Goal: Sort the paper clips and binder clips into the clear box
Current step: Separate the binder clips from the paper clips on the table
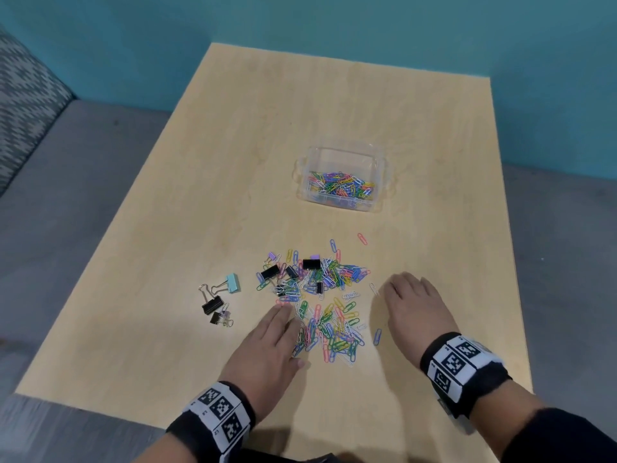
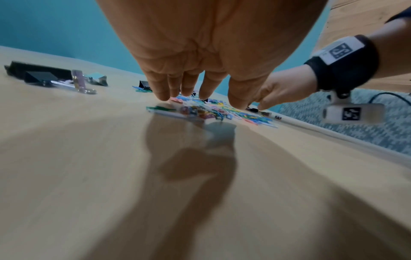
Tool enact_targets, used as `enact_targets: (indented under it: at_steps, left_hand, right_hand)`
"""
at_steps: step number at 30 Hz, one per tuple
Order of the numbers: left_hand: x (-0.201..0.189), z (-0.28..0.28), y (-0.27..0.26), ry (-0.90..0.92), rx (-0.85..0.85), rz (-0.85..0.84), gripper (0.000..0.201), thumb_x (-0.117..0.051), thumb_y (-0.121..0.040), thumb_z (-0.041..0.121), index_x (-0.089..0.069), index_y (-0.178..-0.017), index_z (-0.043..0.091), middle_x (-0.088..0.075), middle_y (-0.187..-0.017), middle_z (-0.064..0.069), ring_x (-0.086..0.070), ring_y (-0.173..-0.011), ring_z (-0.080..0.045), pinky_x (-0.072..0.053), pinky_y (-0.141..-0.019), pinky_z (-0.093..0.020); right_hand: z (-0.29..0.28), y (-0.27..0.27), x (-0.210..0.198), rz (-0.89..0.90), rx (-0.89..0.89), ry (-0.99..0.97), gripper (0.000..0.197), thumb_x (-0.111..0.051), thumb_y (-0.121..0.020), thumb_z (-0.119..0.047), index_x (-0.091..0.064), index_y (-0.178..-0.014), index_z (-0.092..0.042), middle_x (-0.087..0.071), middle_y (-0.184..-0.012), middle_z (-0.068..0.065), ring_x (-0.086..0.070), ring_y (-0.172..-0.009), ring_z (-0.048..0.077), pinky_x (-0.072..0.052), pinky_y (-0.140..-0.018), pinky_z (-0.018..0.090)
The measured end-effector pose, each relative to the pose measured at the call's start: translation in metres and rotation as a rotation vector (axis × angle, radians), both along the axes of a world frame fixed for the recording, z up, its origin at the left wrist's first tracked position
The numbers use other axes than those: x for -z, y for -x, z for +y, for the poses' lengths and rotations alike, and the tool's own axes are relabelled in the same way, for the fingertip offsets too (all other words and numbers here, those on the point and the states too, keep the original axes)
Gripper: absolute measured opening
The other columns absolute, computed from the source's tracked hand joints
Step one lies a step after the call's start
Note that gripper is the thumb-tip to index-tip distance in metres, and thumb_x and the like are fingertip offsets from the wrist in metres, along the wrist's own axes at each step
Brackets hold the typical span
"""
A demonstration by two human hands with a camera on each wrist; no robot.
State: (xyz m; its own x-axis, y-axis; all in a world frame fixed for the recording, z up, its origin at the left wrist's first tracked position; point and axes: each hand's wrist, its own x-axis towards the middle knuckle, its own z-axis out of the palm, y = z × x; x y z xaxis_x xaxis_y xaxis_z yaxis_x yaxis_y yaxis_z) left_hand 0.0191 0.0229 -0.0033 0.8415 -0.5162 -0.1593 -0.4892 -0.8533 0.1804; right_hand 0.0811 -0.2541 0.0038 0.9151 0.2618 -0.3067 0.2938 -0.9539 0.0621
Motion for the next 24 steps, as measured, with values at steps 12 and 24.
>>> enact_targets:
  at_steps: [12, 24]
  left_hand:
    - [0.019, -0.008, -0.011, -0.109, 0.025, 0.133, 0.068, -0.032, -0.091, 0.05, -0.038, -0.14, 0.003, -0.035, -0.147, -0.02, -0.024, -0.14, -0.035, -0.031, -0.109, -0.047]
    - [0.012, -0.016, -0.015, -0.074, -0.056, 0.112, 0.065, -0.035, -0.085, 0.05, -0.048, -0.132, 0.007, -0.043, -0.142, -0.017, -0.039, -0.133, -0.034, -0.043, -0.102, -0.045]
  right_hand:
    - [0.033, 0.044, 0.005, 0.032, -0.12, -0.108, 0.058, -0.059, -0.066, -0.012, -0.056, -0.123, 0.001, -0.054, -0.13, 0.024, -0.054, -0.118, 0.038, -0.042, -0.101, 0.05]
    - [0.038, 0.002, 0.003, -0.033, -0.044, -0.266, 0.058, -0.06, -0.08, -0.013, -0.046, -0.134, 0.0, -0.045, -0.14, 0.02, -0.044, -0.129, 0.035, -0.039, -0.105, 0.048]
